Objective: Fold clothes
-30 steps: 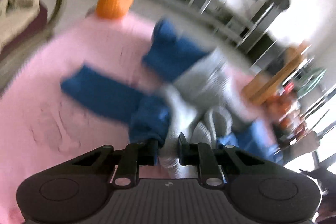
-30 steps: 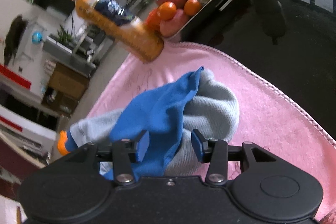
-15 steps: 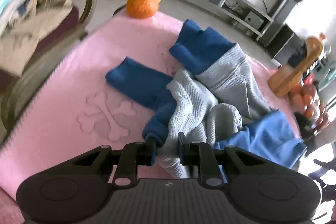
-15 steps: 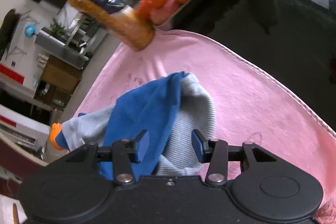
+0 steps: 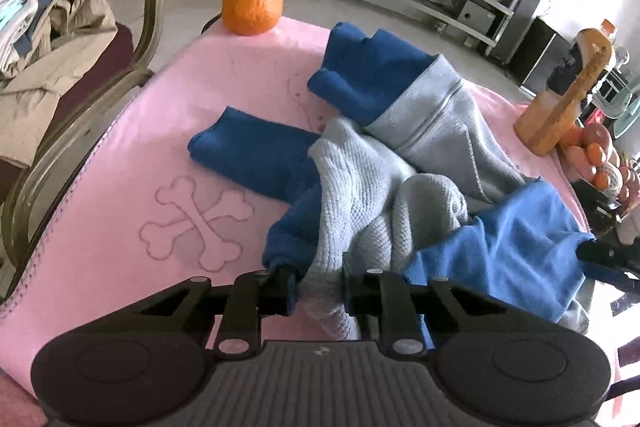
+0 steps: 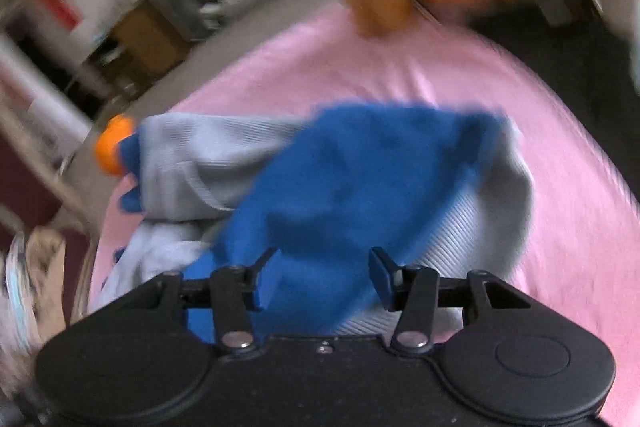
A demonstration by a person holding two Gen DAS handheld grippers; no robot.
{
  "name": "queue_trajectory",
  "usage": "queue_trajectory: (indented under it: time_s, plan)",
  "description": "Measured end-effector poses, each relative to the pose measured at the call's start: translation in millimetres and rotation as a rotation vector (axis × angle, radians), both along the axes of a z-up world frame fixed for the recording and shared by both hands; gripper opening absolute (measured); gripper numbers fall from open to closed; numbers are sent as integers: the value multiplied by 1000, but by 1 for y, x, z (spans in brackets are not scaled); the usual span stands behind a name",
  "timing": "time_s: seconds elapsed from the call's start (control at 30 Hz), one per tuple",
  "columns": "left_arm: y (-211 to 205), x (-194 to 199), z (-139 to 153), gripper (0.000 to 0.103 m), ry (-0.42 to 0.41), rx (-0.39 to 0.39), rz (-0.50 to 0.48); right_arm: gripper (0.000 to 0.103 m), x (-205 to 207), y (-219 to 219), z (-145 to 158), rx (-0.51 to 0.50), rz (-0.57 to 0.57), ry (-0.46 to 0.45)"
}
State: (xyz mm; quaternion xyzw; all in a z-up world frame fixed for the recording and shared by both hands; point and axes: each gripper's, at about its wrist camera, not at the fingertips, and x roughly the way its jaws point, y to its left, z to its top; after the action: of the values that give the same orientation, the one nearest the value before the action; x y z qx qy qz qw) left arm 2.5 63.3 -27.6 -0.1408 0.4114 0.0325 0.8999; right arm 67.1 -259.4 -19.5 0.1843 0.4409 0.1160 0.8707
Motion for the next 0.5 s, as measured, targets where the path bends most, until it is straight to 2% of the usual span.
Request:
queue_trajectory:
  time_s: [0.03,0.1,0.17,0.27,0.3,0.33,0.5]
  plan:
    - [-1,0,1,19,-5,2,-6,54,-2,12,4,-2,74,-32]
    - [-3,1,1,19,-5,7,-11,64,-3,38,1,7,214,-34]
    - [-1,3,0,19,4,-2,-6,66,1,68,-9,-23,321,-12]
    - [5,4,-3,19,23,-27,10,65,2,108,-25,-155,428,-10]
    - [7,5,-5,19,30,-34,15,49,0,116,-29,-211,440,-31]
    - [9,6,-6,19,38,-39,21,11,-4,117,-28,-225,433,-50]
    - [13,6,-9,20,57,-51,45,9,-17,82,-4,-92,329,-97]
